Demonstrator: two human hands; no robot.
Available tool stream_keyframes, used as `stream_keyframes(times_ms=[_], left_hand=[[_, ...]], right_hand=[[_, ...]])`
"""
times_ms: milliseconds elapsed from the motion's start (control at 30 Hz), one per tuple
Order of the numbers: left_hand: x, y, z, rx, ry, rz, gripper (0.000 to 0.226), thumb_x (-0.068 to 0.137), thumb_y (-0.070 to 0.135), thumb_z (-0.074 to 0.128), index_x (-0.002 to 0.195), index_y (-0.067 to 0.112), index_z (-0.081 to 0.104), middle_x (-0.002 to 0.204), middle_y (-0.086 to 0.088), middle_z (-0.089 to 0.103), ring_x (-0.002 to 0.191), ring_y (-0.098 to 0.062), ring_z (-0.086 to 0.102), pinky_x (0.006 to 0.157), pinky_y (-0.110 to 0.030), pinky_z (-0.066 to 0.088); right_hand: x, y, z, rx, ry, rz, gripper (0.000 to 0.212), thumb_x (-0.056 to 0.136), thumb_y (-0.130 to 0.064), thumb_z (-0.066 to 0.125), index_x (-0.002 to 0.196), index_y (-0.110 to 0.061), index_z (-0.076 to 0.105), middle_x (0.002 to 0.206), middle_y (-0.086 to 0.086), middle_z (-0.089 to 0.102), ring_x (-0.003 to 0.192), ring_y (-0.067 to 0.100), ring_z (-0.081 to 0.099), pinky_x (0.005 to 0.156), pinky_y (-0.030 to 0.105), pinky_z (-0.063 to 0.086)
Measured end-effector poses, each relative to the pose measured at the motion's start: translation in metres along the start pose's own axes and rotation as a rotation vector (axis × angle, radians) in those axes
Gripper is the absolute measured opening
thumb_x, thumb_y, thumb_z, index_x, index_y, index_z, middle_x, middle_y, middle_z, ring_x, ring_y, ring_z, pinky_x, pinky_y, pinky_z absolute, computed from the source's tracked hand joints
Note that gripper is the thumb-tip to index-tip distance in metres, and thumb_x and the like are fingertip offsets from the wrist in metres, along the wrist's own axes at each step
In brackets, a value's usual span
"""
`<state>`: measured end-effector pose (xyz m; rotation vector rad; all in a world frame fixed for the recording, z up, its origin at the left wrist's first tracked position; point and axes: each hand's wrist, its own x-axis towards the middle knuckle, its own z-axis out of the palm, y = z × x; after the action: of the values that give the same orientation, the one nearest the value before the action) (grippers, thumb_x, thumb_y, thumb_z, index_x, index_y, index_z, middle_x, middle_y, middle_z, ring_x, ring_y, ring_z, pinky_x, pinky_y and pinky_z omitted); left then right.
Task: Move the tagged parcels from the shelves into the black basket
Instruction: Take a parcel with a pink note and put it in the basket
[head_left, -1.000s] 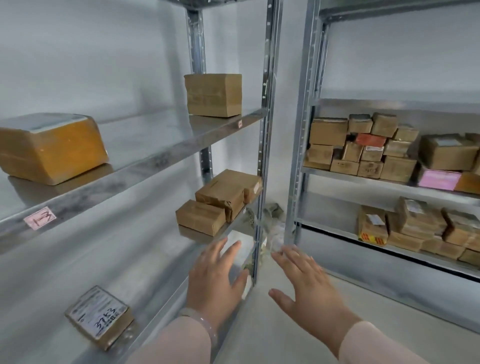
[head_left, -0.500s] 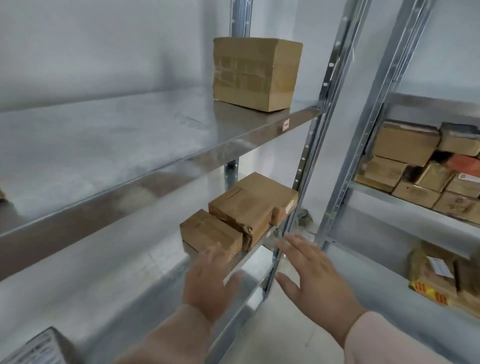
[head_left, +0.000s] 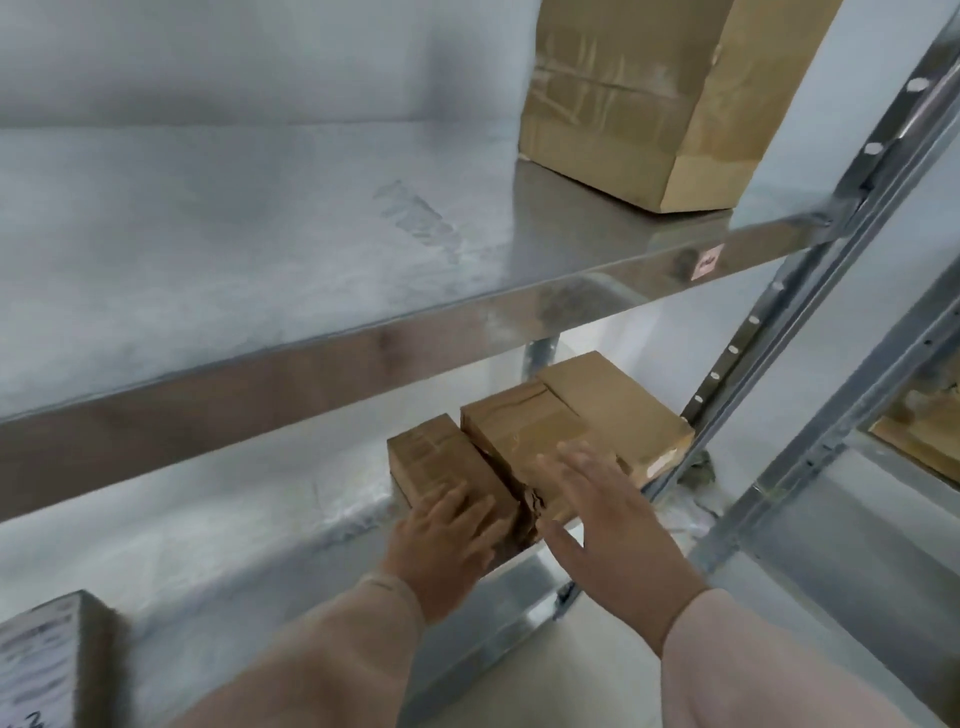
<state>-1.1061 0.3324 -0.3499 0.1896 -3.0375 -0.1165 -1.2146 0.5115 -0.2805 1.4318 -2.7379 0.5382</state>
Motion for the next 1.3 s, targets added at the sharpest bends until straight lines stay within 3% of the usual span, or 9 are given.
stream_keyframes(times_ms=[200, 367, 567, 700, 867, 933, 1033, 1167, 1300], left_hand=[[-0.009, -0.005, 0.010, -0.018, -0.169, -0.127, 0.035, 0.091, 0.043, 0.046, 0.124, 0.044, 0.057, 0.126, 0.009, 0.065, 0.127, -0.029, 0.054, 0.099, -0.050, 0.050], [-0.011, -0.005, 0.002, -0.243, 0.126, -0.598, 0.061, 0.081, 0.068, 0.026, 0.110, 0.034, 0.068, 0.128, 0.012, 0.061, 0.123, -0.017, 0.050, 0.104, -0.034, 0.042], [0.030, 0.029, 0.000, -0.264, -0.057, -1.080, 0.094, 0.073, 0.075, 0.051, 0.151, 0.042, 0.012, 0.162, -0.001, 0.006, 0.148, -0.031, 0.006, 0.118, -0.042, 0.020], [0.020, 0.024, 0.001, -0.517, 0.040, -1.216, 0.095, 0.063, 0.060, 0.064, 0.148, 0.047, 0.023, 0.162, 0.005, 0.006, 0.140, -0.030, 0.028, 0.113, -0.043, 0.032], [-0.016, 0.024, -0.019, -1.659, 0.835, -1.096, 0.057, 0.075, 0.036, 0.059, 0.132, 0.031, 0.056, 0.129, -0.010, 0.063, 0.104, -0.023, 0.067, 0.081, -0.039, 0.057], [-0.024, 0.031, -0.034, -2.100, 0.939, -0.928, 0.059, 0.078, 0.030, 0.056, 0.135, 0.016, 0.056, 0.128, -0.018, 0.063, 0.102, -0.030, 0.068, 0.073, -0.040, 0.058], [-0.034, 0.043, -0.053, -2.323, 0.926, -0.760, 0.067, 0.075, 0.039, 0.053, 0.131, 0.002, 0.058, 0.131, -0.027, 0.058, 0.113, -0.040, 0.060, 0.094, -0.057, 0.050], [-0.046, 0.043, -0.058, -2.258, 0.942, -0.903, 0.059, 0.088, 0.035, 0.035, 0.132, 0.003, 0.057, 0.134, -0.024, 0.058, 0.128, -0.039, 0.050, 0.113, -0.059, 0.027], [-0.066, 0.035, -0.058, -1.585, 0.969, -1.229, 0.031, 0.098, 0.012, 0.041, 0.110, 0.011, 0.070, 0.111, -0.016, 0.072, 0.103, -0.030, 0.066, 0.081, -0.039, 0.057]], right_hand=[[0.051, 0.034, 0.003, 0.038, -0.059, -0.178, 0.063, 0.087, -0.058, 0.032, 0.143, -0.031, 0.035, 0.152, -0.005, 0.035, 0.144, 0.016, 0.021, 0.117, 0.043, 0.025], [0.085, 0.042, 0.008, 0.105, -0.010, -0.300, 0.057, 0.088, -0.049, 0.043, 0.138, -0.022, 0.047, 0.143, 0.004, 0.047, 0.137, 0.024, 0.038, 0.111, 0.047, 0.034], [0.090, 0.047, 0.018, 0.085, -0.151, -0.481, 0.057, 0.093, -0.044, 0.047, 0.146, -0.030, 0.031, 0.155, -0.003, 0.029, 0.146, 0.013, 0.014, 0.120, 0.037, 0.014], [0.093, 0.049, 0.017, 0.103, -0.175, -0.556, 0.057, 0.094, -0.042, 0.048, 0.147, -0.033, 0.028, 0.156, -0.005, 0.026, 0.146, 0.011, 0.011, 0.119, 0.030, 0.007], [0.095, 0.034, 0.014, 0.211, -0.212, -0.585, 0.054, 0.096, -0.042, 0.047, 0.146, -0.035, 0.028, 0.156, -0.010, 0.023, 0.145, 0.007, 0.011, 0.113, 0.019, 0.003], [0.093, 0.017, 0.015, 0.288, -0.268, -0.567, 0.053, 0.096, -0.043, 0.046, 0.146, -0.037, 0.028, 0.157, -0.013, 0.020, 0.144, 0.005, 0.011, 0.111, 0.019, 0.004], [0.090, -0.010, 0.019, 0.455, -0.388, -0.497, 0.056, 0.096, -0.045, 0.046, 0.147, -0.042, 0.023, 0.155, -0.015, 0.019, 0.144, 0.007, 0.013, 0.108, 0.018, 0.009], [0.088, -0.038, 0.029, 0.709, -0.567, -0.372, 0.063, 0.096, -0.040, 0.049, 0.149, -0.038, 0.015, 0.147, -0.019, 0.018, 0.124, -0.005, 0.028, 0.081, -0.011, 0.020], [0.078, -0.058, 0.041, 0.830, -0.599, -0.356, 0.066, 0.092, -0.033, 0.060, 0.144, -0.047, 0.020, 0.145, -0.025, 0.014, 0.128, 0.000, 0.036, 0.102, 0.014, 0.040]])
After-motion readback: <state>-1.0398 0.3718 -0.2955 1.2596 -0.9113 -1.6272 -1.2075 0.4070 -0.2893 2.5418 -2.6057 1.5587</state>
